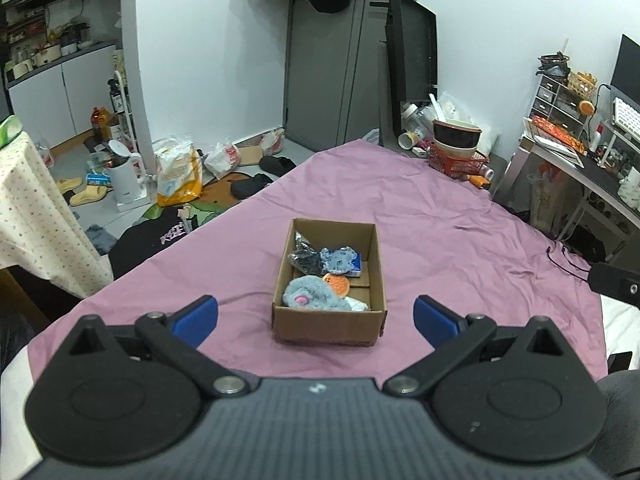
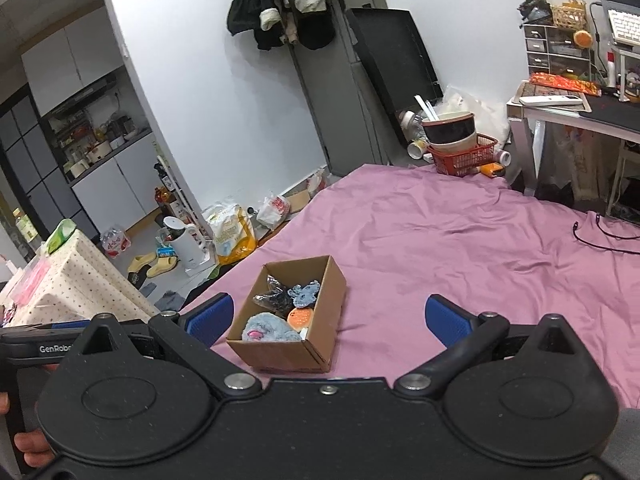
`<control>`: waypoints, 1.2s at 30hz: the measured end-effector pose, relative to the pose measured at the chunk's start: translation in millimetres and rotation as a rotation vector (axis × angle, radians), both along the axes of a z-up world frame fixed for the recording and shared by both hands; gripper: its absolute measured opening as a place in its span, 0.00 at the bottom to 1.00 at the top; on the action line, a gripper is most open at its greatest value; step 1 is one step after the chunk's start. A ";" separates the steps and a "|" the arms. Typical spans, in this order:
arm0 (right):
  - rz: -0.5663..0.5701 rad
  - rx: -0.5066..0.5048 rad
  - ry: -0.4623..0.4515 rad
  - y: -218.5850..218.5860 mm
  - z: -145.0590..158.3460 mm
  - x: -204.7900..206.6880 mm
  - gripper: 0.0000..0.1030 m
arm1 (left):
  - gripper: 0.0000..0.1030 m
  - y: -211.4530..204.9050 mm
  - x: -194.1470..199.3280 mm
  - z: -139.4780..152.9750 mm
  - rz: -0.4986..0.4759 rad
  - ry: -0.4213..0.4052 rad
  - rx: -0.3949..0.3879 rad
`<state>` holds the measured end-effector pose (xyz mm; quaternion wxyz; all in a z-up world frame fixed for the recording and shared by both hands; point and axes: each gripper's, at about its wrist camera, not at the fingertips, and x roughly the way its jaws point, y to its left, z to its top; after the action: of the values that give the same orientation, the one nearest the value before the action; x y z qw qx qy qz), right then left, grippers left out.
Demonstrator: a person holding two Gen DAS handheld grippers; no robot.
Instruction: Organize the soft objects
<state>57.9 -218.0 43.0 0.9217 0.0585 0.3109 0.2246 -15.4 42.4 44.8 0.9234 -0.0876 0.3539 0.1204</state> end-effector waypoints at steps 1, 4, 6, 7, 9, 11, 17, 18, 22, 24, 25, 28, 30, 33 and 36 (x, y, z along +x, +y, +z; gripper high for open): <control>0.001 -0.007 -0.002 0.3 -0.5 -0.9 1.00 | 1.00 0.5 -1.3 -0.4 0.005 0.000 -0.001; 0.008 -0.024 -0.009 2.5 -1.4 -4.9 1.00 | 1.00 0.9 -2.9 -0.8 0.018 0.006 0.003; 0.010 -0.036 -0.005 3.6 -2.4 -6.7 1.00 | 1.00 0.2 -4.5 -1.2 0.021 0.011 0.014; 0.012 -0.040 -0.005 4.1 -2.4 -8.0 1.00 | 1.00 0.1 -5.6 -1.0 0.020 0.010 0.017; 0.015 -0.045 -0.011 4.4 -2.3 -10.2 1.00 | 1.00 -0.6 -7.4 -0.8 0.015 0.007 0.014; 0.013 -0.051 -0.016 4.3 -2.4 -12.2 1.00 | 1.00 -1.1 -8.7 -0.7 0.013 0.001 0.017; 0.006 -0.056 -0.018 3.1 -2.3 -13.4 1.00 | 1.00 -2.3 -9.7 -0.5 0.002 -0.007 0.019; 0.005 -0.056 -0.016 2.6 -2.3 -13.6 1.00 | 1.00 -2.6 -9.9 0.0 0.001 -0.009 0.020; 0.004 -0.057 -0.014 2.0 -1.8 -14.1 1.00 | 1.00 -3.5 -9.6 1.0 0.000 -0.014 0.023; 0.007 -0.055 -0.014 2.2 -1.7 -14.6 1.00 | 1.00 -3.5 -11.0 1.1 0.000 -0.015 0.023; 0.008 -0.055 -0.014 1.9 -1.6 -14.8 1.00 | 1.00 -3.5 -11.0 1.1 0.000 -0.015 0.023; 0.012 -0.057 -0.017 1.5 -1.3 -15.4 1.00 | 1.00 -3.6 -11.0 1.3 0.000 -0.016 0.024; 0.018 -0.056 -0.018 1.1 -1.3 -15.2 1.00 | 1.00 -2.9 -11.4 3.3 -0.001 -0.020 0.026; 0.018 -0.057 -0.017 1.4 -1.2 -15.4 1.00 | 1.00 -1.4 -12.4 5.9 0.003 -0.028 0.026; 0.023 -0.057 -0.020 1.5 -1.3 -16.5 1.00 | 1.00 0.1 -13.6 7.2 0.007 -0.031 0.023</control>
<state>41.4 -216.5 41.7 0.9234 0.0263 0.3087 0.2266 -29.0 42.6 52.0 0.9293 -0.0802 0.3378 0.1262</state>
